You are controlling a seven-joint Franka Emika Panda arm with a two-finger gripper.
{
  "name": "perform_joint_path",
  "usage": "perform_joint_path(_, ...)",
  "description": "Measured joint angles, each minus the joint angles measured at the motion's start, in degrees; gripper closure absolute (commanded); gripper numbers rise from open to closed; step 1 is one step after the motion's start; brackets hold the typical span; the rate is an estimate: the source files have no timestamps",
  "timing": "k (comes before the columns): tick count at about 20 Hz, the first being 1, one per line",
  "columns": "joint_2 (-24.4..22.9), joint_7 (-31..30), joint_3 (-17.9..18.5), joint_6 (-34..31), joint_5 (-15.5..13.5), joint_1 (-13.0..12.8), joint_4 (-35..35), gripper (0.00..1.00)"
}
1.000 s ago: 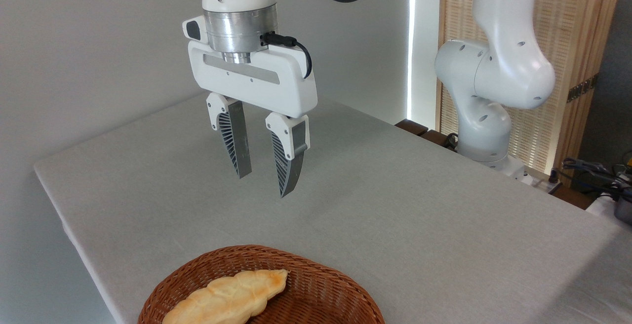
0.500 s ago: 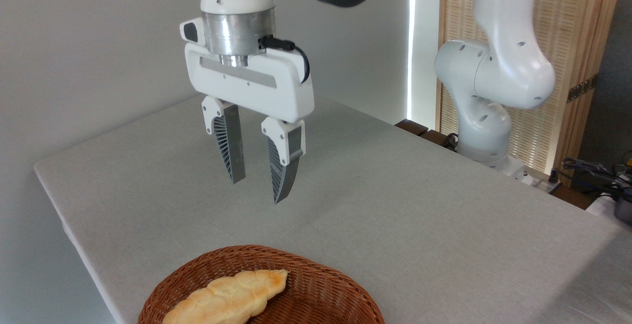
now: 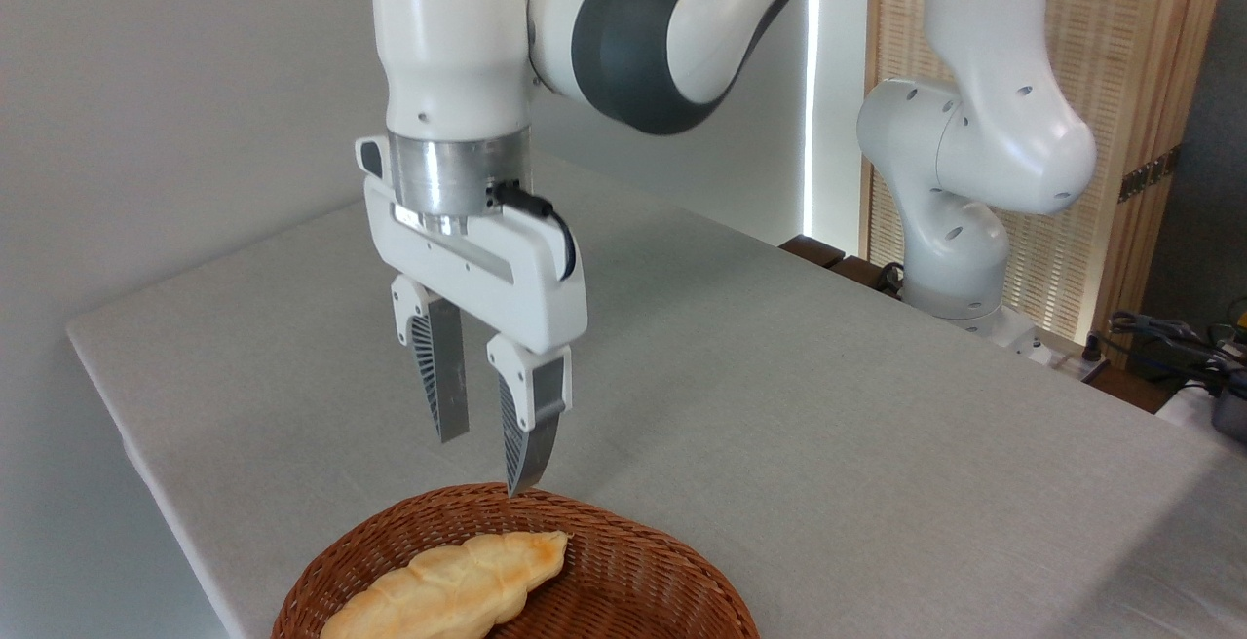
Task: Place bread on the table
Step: 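Lower the open gripper down into the wicker basket over the bread roll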
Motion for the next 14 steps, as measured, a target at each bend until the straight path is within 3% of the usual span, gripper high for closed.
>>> perform_joint_path(5, 1.5, 4.3, 1.2, 3.6, 0.0, 0.4, -0.1, 0.00)
perform_joint_path(14, 7.4, 4.7, 2.3, 9.4, 0.0, 0.5, -0.2, 0.00)
